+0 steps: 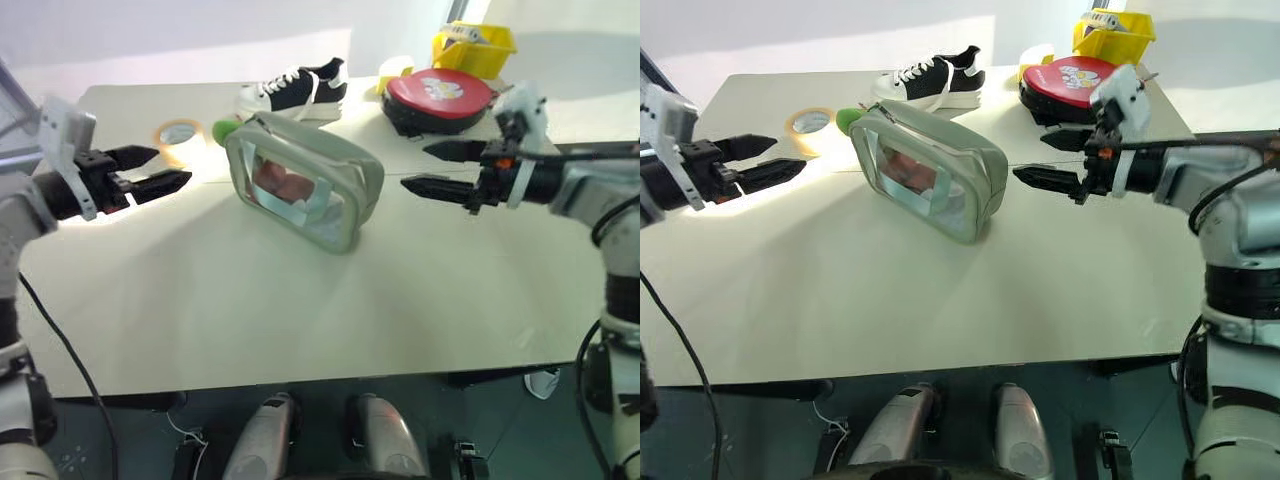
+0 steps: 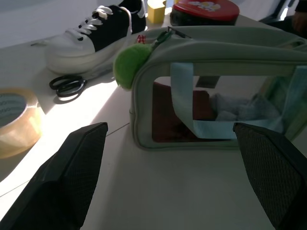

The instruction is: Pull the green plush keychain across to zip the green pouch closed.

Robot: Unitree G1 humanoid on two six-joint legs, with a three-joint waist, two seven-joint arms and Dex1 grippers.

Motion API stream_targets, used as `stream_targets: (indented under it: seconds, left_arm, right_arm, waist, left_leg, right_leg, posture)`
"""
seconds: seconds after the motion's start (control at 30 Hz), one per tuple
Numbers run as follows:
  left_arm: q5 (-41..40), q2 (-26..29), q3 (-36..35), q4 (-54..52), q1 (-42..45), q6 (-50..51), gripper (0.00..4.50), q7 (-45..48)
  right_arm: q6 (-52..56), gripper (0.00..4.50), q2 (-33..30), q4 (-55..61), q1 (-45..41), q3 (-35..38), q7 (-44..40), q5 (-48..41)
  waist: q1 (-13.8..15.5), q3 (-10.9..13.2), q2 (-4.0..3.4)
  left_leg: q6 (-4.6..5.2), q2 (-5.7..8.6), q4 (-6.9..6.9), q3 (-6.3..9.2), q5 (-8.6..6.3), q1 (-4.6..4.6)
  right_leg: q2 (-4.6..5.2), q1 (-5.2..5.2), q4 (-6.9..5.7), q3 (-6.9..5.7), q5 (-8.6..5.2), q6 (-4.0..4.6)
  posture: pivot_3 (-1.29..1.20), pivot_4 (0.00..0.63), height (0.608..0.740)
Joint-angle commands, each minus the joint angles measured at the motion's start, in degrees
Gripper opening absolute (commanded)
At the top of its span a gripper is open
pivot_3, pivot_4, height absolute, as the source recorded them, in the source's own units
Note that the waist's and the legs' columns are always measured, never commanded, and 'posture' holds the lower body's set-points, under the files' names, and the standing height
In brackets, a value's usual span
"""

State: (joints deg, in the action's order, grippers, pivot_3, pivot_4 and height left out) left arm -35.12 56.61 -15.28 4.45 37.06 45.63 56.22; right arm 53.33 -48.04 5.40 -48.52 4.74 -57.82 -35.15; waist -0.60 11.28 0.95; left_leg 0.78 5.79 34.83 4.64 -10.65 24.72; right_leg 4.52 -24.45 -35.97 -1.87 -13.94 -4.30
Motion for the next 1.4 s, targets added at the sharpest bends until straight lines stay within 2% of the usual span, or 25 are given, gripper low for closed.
stream_targets:
  seconds: [0.03, 0.2, 0.5, 0.63, 0.8, 1.07, 1.1, 1.17, 1.2, 1.23, 1.27, 1.37, 1.4]
  left_arm:
    - [1.07, 2.54, 1.39, 2.03, 3.64, -2.16, 4.47, 4.25]
    - [2.78, 2.50, 3.00, 4.27, 4.92, -3.90, 4.47, 5.58]
    - [1.59, 0.82, 2.12, 2.22, 5.09, -2.51, 4.47, 4.42]
    - [-2.89, 1.63, 2.84, -5.39, 4.39, 2.11, 4.47, 7.54]
    - [-8.76, 1.59, 3.11, -16.18, 3.66, 6.76, 4.47, 9.08]
    - [-11.25, 0.06, 1.88, -20.95, 0.16, 7.84, 4.47, 4.70]
    - [-11.10, -0.13, 1.99, -21.02, -0.26, 7.58, 4.50, 4.31]
    - [-11.01, -0.27, 2.04, -21.14, -0.64, 7.33, 4.50, 3.80]
    - [-10.88, -0.44, 1.94, -21.06, -0.66, 7.19, 4.50, 3.27]
    - [-11.02, -0.62, 1.81, -20.90, -0.59, 7.32, 4.50, 2.84]
    - [-11.22, -0.73, 1.74, -20.78, -0.56, 7.34, 4.50, 2.61]
    - [-11.71, -0.89, 1.59, -20.91, -0.71, 7.47, 4.50, 2.01]
    - [-11.88, -0.91, 1.51, -20.97, -0.80, 7.55, 4.50, 1.87]
  right_arm:
    - [-2.77, 4.49, -0.37, -0.29, -1.63, -2.50, -1.86, 1.57]
    - [-3.95, 4.49, 0.78, -0.44, -2.09, -3.76, -0.78, 2.92]
    - [-5.15, 4.49, 2.44, 0.86, -3.46, -5.11, 0.10, 4.08]
    - [-3.27, 4.49, 4.36, 1.77, -6.97, -6.36, -2.02, 1.45]
    - [-6.89, 4.49, 7.46, -0.52, -8.31, -11.25, -0.48, 6.50]
    - [-14.39, 4.49, 11.62, -2.33, -4.84, -17.21, 1.46, 14.13]
    - [-15.56, 3.97, 11.97, -2.86, -4.77, -17.75, 1.27, 15.11]
    - [-19.15, 3.32, 11.66, -3.95, -4.59, -19.08, -0.07, 17.53]
    - [-21.67, 2.67, 11.24, -4.59, -4.57, -19.87, -0.79, 19.14]
    - [-23.95, 2.25, 10.91, -5.16, -4.53, -20.48, -1.45, 20.52]
    - [-25.34, 1.62, 10.79, -5.64, -4.54, -20.64, -1.94, 21.30]
    - [-30.28, 0.10, 9.74, -8.57, -5.80, -20.22, -3.25, 24.10]
    - [-32.47, 0.04, 9.33, -10.32, -6.52, -20.15, -3.28, 25.56]
  waist:
    - [-0.06, 0.00, 0.00]
    - [-0.04, 0.00, -0.01]
    - [-0.02, 0.00, 0.00]
    - [-0.22, 0.00, -0.01]
    - [-0.16, 0.00, 0.00]
    - [-0.21, 0.00, -0.01]
    - [-0.22, 0.00, -0.01]
    - [-0.13, 0.00, -0.01]
    - [-0.12, 0.00, -0.01]
    - [-0.04, 0.00, -0.01]
    - [0.00, 0.00, -0.01]
    - [0.01, 0.00, 0.00]
    - [-0.01, 0.00, 0.00]
  left_leg:
    - [-0.01, 0.00, -0.01, 0.00, -0.01, 0.00]
    - [-0.10, 0.02, -0.02, -0.01, -0.06, 0.05]
    - [-0.05, 0.03, 0.06, -0.01, -0.01, 0.25]
    - [-0.03, 0.03, 0.11, -0.01, 0.00, 0.26]
    - [-0.03, 0.03, 0.15, -0.01, 0.00, 0.28]
    - [-0.06, 0.05, 0.26, 0.00, 0.06, 0.27]
    - [-0.09, 0.05, 0.27, -0.01, 0.09, 0.27]
    - [-0.11, 0.04, 0.27, 0.00, 0.11, 0.27]
    - [-0.12, 0.04, 0.27, 0.00, 0.11, 0.27]
    - [-0.12, 0.04, 0.27, 0.00, 0.11, 0.27]
    - [-0.12, 0.05, 0.28, 0.00, 0.11, 0.27]
    - [-0.12, 0.07, 0.31, 0.00, 0.11, 0.27]
    - [-0.13, 0.08, 0.32, 0.00, 0.11, 0.27]
  right_leg:
    - [0.01, 0.00, 0.01, 0.00, 0.00, 0.00]
    - [0.06, -0.07, -0.01, 0.02, -0.02, 0.05]
    - [0.06, -0.24, -0.08, 0.02, 0.06, -0.08]
    - [0.05, -0.24, -0.10, 0.03, 0.07, -0.09]
    - [0.05, -0.24, -0.10, 0.03, 0.07, -0.09]
    - [0.03, -0.23, -0.22, 0.03, 0.10, -0.11]
    - [0.00, -0.25, -0.23, 0.04, 0.12, -0.08]
    - [-0.01, -0.26, -0.26, 0.04, 0.14, -0.08]
    - [-0.02, -0.27, -0.26, 0.04, 0.14, -0.08]
    - [-0.02, -0.26, -0.26, 0.04, 0.14, -0.08]
    - [-0.02, -0.26, -0.26, 0.04, 0.14, -0.09]
    - [-0.02, -0.23, -0.26, 0.04, 0.17, -0.13]
    - [-0.02, -0.23, -0.26, 0.04, 0.18, -0.15]
  posture:
    - [0.00, 0.150, 0.740]
    - [0.00, 0.150, 0.740]
    - [0.00, 0.150, 0.740]
    - [0.00, 0.150, 0.740]
    - [0.00, 0.150, 0.740]
    - [0.00, 0.150, 0.740]
    - [0.00, 0.150, 0.740]
    - [0.00, 0.150, 0.740]
    - [0.00, 0.150, 0.740]
    - [0.00, 0.150, 0.740]
    - [0.00, 0.150, 0.740]
    - [0.00, 0.150, 0.740]
    - [0.00, 0.150, 0.740]
